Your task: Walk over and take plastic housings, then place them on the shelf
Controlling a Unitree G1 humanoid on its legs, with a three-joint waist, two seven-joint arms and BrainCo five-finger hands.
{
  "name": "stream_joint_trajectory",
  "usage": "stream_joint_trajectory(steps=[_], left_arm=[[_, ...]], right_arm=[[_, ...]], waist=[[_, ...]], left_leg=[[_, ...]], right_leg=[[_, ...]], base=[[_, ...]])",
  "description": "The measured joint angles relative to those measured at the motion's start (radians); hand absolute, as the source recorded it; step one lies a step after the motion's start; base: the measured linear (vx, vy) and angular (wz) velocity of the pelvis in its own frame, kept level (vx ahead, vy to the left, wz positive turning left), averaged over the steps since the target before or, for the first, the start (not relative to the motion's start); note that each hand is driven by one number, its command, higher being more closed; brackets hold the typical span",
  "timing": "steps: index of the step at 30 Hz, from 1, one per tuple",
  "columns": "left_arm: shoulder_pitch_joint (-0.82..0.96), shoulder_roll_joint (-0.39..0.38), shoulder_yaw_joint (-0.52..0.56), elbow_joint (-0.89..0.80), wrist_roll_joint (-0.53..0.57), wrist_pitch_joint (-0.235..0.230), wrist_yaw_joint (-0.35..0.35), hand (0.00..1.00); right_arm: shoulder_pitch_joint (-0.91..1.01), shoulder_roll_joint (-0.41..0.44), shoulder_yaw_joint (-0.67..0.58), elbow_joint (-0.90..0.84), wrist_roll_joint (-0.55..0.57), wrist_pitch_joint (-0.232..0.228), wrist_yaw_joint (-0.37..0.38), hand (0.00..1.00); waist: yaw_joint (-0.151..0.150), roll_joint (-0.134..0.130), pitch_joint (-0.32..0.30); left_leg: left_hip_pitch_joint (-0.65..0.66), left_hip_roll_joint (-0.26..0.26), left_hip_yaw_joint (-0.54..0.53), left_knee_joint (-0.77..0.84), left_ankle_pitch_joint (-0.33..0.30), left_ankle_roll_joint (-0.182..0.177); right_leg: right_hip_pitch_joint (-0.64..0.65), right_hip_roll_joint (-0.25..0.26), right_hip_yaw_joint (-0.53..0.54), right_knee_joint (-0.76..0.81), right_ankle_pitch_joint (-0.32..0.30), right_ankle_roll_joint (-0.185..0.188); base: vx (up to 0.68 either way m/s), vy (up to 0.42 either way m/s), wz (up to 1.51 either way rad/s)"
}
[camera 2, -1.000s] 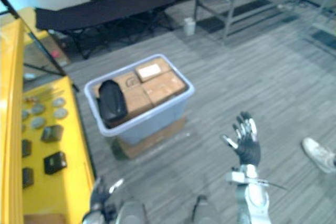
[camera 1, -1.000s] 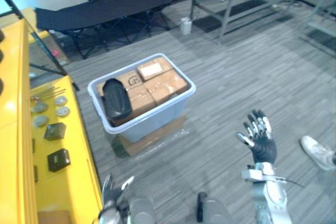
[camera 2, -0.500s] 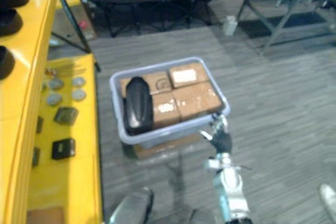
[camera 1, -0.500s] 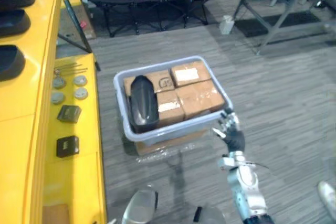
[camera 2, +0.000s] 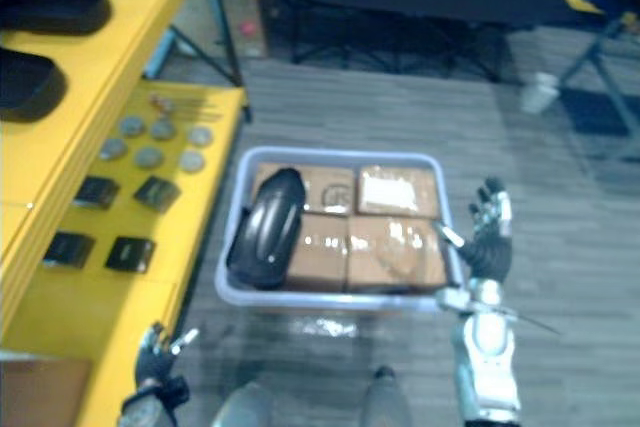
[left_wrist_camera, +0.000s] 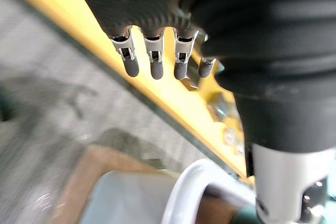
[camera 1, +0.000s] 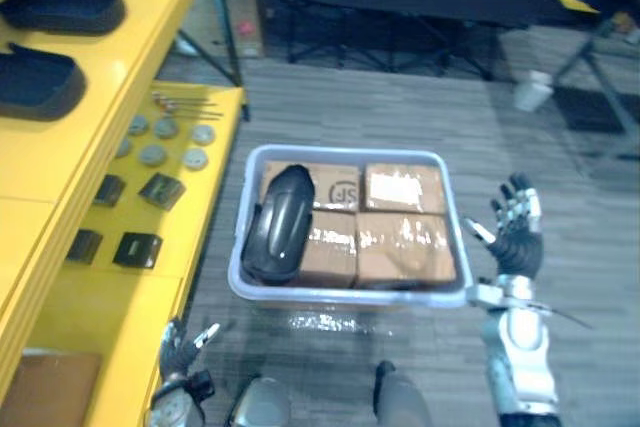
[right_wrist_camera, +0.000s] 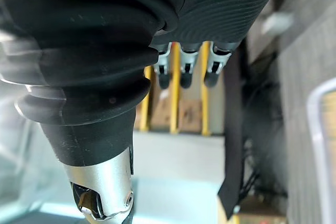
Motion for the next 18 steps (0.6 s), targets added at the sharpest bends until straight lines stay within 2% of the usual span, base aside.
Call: stream_joint_trajectory(steps=[1, 2, 4, 5, 6, 7, 10, 11, 12, 14, 15, 18], left_arm=[[0.019, -0.017, 0.011, 0.000, -0.027, 0.000, 0.001, 0.00], [0.026, -0.020, 0.017, 0.000, -0.037, 0.000, 0.000, 0.00], [0.036, -0.012, 0.023, -0.003, -0.037, -0.034, 0.000, 0.00], [0.036, -0.010, 0.022, -0.008, -0.037, -0.044, 0.000, 0.00], [0.029, -0.010, 0.019, -0.021, -0.039, -0.051, 0.002, 0.00], [0.007, -0.008, 0.017, -0.027, -0.039, -0.069, 0.004, 0.00], [-0.045, 0.024, 0.009, -0.074, -0.037, -0.078, 0.016, 0.00], [-0.058, 0.038, 0.004, -0.074, -0.036, -0.077, 0.016, 0.00], [-0.074, 0.061, -0.004, -0.074, -0.034, -0.076, 0.017, 0.00], [-0.080, 0.106, -0.024, -0.062, -0.018, -0.059, 0.017, 0.00], [-0.078, 0.112, -0.033, -0.048, -0.006, -0.034, 0.017, 0.00], [-0.071, 0.112, -0.068, 0.014, 0.016, 0.001, 0.015, 0.00]], right_arm=[[-0.006, -0.007, -0.006, 0.001, 0.000, 0.000, -0.020, 0.00], [-0.006, -0.007, -0.009, 0.001, 0.000, 0.000, -0.027, 0.00], [0.015, -0.007, -0.045, -0.006, 0.000, -0.006, -0.038, 0.00], [0.024, -0.007, -0.061, -0.008, 0.000, -0.008, -0.037, 0.00], [0.038, -0.006, -0.103, -0.015, 0.005, -0.009, -0.035, 0.00], [0.059, 0.001, -0.151, -0.036, 0.043, -0.009, -0.026, 0.00], [0.143, 0.049, -0.193, -0.053, 0.094, -0.009, -0.014, 0.00], [0.155, 0.062, -0.192, -0.054, 0.096, -0.007, -0.014, 0.00], [0.168, 0.086, -0.180, -0.053, 0.096, -0.005, -0.013, 0.00], [0.178, 0.134, -0.131, -0.052, 0.096, 0.018, 0.001, 0.00], [0.179, 0.140, -0.101, -0.037, 0.096, 0.033, 0.003, 0.00], [0.151, 0.149, -0.042, 0.026, 0.093, 0.063, -0.004, 0.00]], waist=[[0.006, 0.001, 0.002], [0.008, 0.002, 0.003], [-0.001, 0.004, 0.006], [-0.012, -0.004, 0.011], [-0.041, 0.004, 0.013], [-0.062, 0.014, 0.019], [-0.102, 0.014, 0.029], [-0.103, 0.013, 0.032], [-0.101, -0.002, 0.043], [-0.094, -0.037, 0.059], [-0.088, -0.043, 0.058], [-0.056, -0.041, 0.059]], left_leg=[[0.000, 0.019, 0.062, -0.015, 0.046, 0.010], [0.000, 0.026, 0.103, -0.013, 0.066, 0.017], [-0.002, 0.054, 0.253, -0.013, 0.115, 0.068], [-0.008, 0.056, 0.281, -0.007, 0.114, 0.071], [-0.030, 0.057, 0.334, 0.030, 0.087, 0.094], [-0.036, 0.057, 0.400, 0.028, 0.082, 0.098], [-0.032, 0.041, 0.446, -0.035, 0.068, 0.074], [-0.029, 0.037, 0.447, -0.043, 0.063, 0.066], [-0.020, 0.027, 0.448, -0.057, 0.058, 0.050], [-0.018, 0.004, 0.448, -0.058, 0.058, 0.051], [-0.017, -0.011, 0.441, -0.056, 0.055, 0.055], [-0.019, -0.027, 0.438, -0.061, 0.061, 0.069]], right_leg=[[0.008, 0.002, -0.025, 0.004, -0.008, -0.014], [0.018, 0.002, -0.034, 0.004, -0.012, -0.023], [0.047, -0.005, -0.068, -0.003, -0.017, -0.039], [0.052, -0.010, -0.081, -0.009, -0.021, -0.048], [0.052, -0.024, -0.106, -0.015, -0.025, -0.054], [0.051, -0.038, -0.123, -0.010, -0.026, -0.054], [0.046, -0.073, -0.152, 0.003, -0.015, -0.034], [0.047, -0.077, -0.154, 0.002, -0.012, -0.028], [0.050, -0.086, -0.154, 0.001, -0.008, -0.021], [0.074, -0.105, -0.153, -0.023, 0.008, 0.002], [0.095, -0.109, -0.154, -0.053, 0.024, 0.009], [0.127, -0.112, -0.158, -0.120, 0.066, 0.021]], base=[[0.09, -0.347, 0.50], [0.09, -0.365, 0.42], [0.04, -0.194, 0.42], [-0.01, -0.098, 0.44], [-0.05, -0.017, 0.47], [-0.06, 0.021, 0.47], [-0.06, 0.132, 0.43], [-0.09, 0.198, 0.22], [-0.11, 0.181, 0.11], [-0.14, 0.169, 0.15], [-0.10, 0.134, 0.17], [-0.05, 0.091, 0.08]])
